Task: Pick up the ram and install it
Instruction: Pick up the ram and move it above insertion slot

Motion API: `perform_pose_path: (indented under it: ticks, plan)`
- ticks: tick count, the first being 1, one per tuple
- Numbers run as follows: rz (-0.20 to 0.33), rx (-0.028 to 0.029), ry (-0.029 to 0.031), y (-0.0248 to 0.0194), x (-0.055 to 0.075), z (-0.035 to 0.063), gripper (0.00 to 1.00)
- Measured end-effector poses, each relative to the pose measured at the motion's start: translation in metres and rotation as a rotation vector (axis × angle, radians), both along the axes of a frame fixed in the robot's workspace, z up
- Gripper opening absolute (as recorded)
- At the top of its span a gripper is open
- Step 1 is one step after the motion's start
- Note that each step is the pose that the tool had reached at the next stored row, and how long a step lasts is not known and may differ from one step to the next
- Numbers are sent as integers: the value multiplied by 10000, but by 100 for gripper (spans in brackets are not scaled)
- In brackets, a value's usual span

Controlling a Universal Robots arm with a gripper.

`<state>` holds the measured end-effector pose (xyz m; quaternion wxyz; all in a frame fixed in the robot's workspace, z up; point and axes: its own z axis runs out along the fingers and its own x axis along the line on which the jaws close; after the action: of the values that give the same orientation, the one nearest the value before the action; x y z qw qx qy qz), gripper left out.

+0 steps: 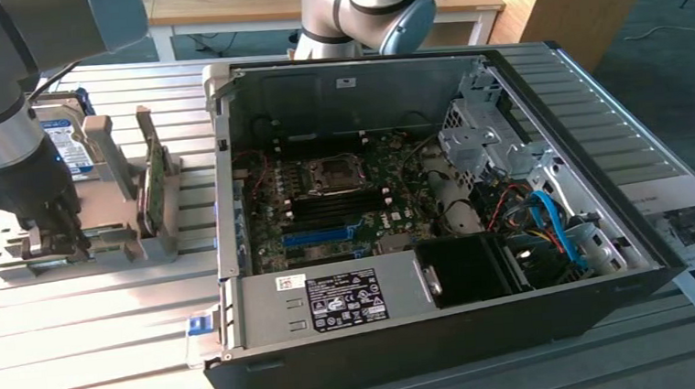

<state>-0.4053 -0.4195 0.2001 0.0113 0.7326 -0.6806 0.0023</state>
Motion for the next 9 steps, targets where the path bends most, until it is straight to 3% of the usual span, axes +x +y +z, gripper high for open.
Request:
perform_pose_path:
  ticks: [9]
  plan:
    - [1, 1, -2, 13, 0, -5, 24]
